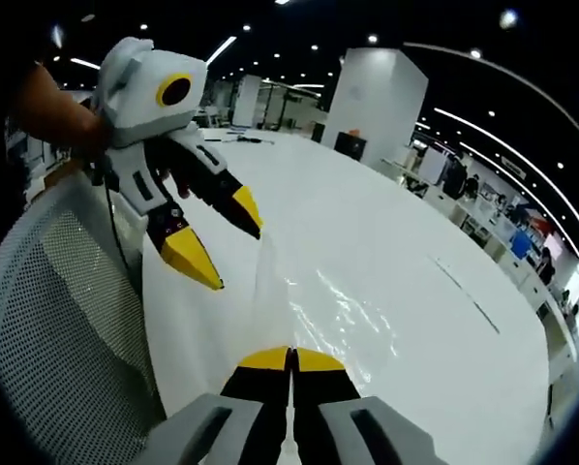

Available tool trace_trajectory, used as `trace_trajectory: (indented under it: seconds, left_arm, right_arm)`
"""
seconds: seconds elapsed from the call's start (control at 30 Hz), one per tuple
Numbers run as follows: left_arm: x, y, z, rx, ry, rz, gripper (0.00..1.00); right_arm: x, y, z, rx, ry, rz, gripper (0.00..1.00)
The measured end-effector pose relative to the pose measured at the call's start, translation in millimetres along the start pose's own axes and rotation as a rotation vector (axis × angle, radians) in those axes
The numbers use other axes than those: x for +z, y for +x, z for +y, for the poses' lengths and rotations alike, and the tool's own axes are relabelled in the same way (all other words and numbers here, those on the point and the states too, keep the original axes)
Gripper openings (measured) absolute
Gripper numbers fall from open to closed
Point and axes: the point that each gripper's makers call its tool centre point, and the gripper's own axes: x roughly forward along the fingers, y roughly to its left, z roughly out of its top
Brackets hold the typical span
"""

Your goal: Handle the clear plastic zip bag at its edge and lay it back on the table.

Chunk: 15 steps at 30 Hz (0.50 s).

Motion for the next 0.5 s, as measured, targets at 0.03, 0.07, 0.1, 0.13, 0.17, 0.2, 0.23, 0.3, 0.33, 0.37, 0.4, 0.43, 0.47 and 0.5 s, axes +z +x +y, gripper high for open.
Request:
trace_trajectory:
  seconds: [0.03,0.07,0.1,0.13,0.17,0.2,0.23,0.3,0.33,0.37,0.4,0.43,0.47,0.5]
  left_arm:
    - [0.4,3.2,-6.1,-0.015,-0.048,-0.003,0.31]
    - [-0.5,6.4,-9.6,-0.026,-0.088,-0.003,0.31]
    - [-0.6,8.7,-13.1,-0.041,-0.123,-0.002,0.33]
    - [-0.3,9.9,-15.2,-0.049,-0.143,-0.003,0.34]
    - [2.6,13.8,-21.1,-0.068,-0.195,-0.009,0.34]
    - [3.9,15.8,-21.0,-0.067,-0.218,-0.018,0.34]
    - [5.3,18.0,-21.2,-0.072,-0.25,-0.023,0.33]
    - [9.8,21.1,-20.1,-0.059,-0.267,-0.034,0.31]
    - [11.1,21.9,-17.8,-0.051,-0.276,-0.039,0.28]
    - [12.5,23.2,-14.7,-0.044,-0.306,-0.043,0.25]
    - [13.6,23.2,-15.5,-0.042,-0.33,-0.041,0.22]
    - [15.1,24.0,-15.4,-0.042,-0.357,-0.041,0.18]
    - [15.8,24.9,-14.3,-0.039,-0.366,-0.047,0.16]
    - [16.2,26.0,-14.0,-0.038,-0.381,-0.049,0.16]
  right_arm:
    - [1.0,-0.1,-0.7,-0.004,0.005,-0.003,0.0]
    - [2.3,-0.3,-1.2,-0.008,0.01,-0.009,0.0]
    - [3.0,-0.4,-1.1,-0.009,0.015,-0.011,0.0]
    - [3.5,-0.5,-1.1,-0.01,0.019,-0.012,0.0]
    - [4.1,0.0,-1.2,-0.013,0.026,-0.017,0.0]
    - [4.3,0.4,-0.9,-0.014,0.027,-0.019,0.0]
    - [5.5,0.2,-0.2,-0.014,0.031,-0.024,0.0]
    - [6.6,0.1,0.9,-0.016,0.034,-0.028,0.0]
    - [7.1,0.1,1.5,-0.014,0.035,-0.03,0.0]
    - [8.3,0.1,3.1,-0.013,0.037,-0.033,0.0]
    - [8.7,0.1,3.8,-0.015,0.039,-0.034,0.0]
    - [9.0,0.5,4.2,-0.015,0.042,-0.035,0.0]
    - [9.6,0.6,5.2,-0.013,0.045,-0.038,0.0]
    - [10.0,1.4,5.9,-0.013,0.044,-0.04,0.0]
